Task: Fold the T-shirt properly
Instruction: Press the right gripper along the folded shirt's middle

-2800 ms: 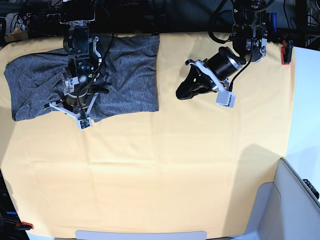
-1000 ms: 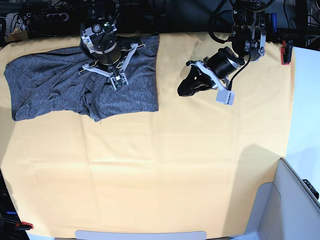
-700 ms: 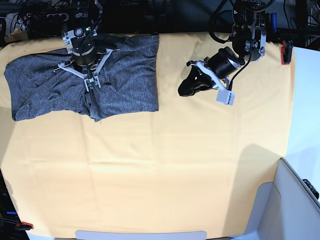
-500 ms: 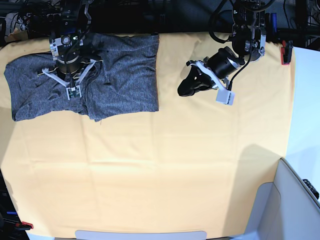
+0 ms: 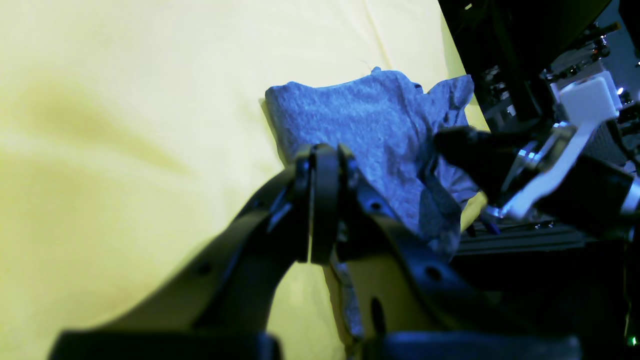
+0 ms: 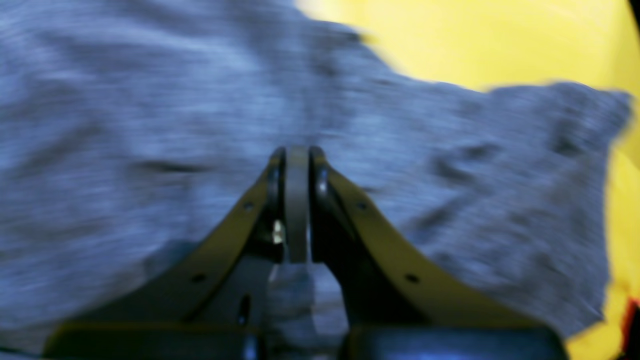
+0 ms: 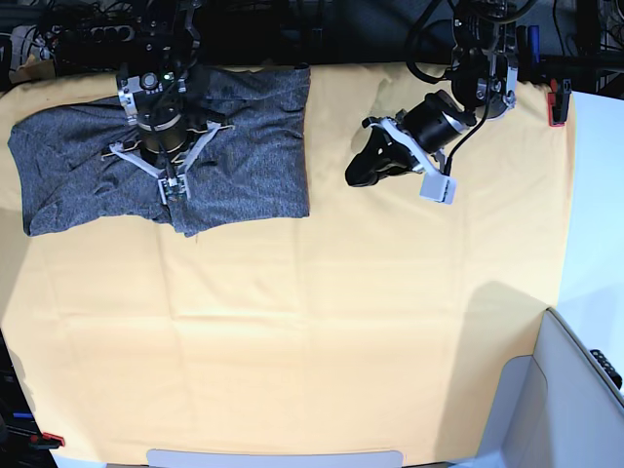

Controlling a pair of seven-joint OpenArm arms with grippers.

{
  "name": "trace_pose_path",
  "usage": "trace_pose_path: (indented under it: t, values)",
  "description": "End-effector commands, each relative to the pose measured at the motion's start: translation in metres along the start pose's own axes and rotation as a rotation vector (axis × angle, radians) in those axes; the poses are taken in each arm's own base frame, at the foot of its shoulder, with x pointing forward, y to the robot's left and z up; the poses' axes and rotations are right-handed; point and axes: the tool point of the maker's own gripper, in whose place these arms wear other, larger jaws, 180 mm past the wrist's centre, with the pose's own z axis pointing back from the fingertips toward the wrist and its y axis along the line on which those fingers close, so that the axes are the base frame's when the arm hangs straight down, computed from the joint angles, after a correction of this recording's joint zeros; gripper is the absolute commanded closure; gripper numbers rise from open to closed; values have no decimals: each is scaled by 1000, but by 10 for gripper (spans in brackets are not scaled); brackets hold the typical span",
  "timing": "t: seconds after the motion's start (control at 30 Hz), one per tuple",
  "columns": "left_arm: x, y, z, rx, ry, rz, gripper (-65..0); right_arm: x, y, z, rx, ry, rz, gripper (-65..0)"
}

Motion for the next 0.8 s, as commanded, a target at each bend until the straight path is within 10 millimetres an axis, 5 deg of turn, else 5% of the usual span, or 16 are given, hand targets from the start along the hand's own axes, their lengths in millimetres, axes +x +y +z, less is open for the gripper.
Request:
trace_pose_path:
  t: [0.0, 0.27, 0.53, 0.77]
  values:
    - [12, -6, 1, -26, -41, -14, -5, 15, -2, 4, -9, -52, 5, 0]
    - [14, -5, 1, -22, -45, -16, -5, 27, 9, 4, 15, -82, 19, 0]
    - [3, 4, -2, -9, -17, 13, -5, 37, -18, 1, -79, -106, -39, 0]
    - [20, 6, -1, -7, -35, -28, -6, 49, -34, -1, -124, -134, -44, 0]
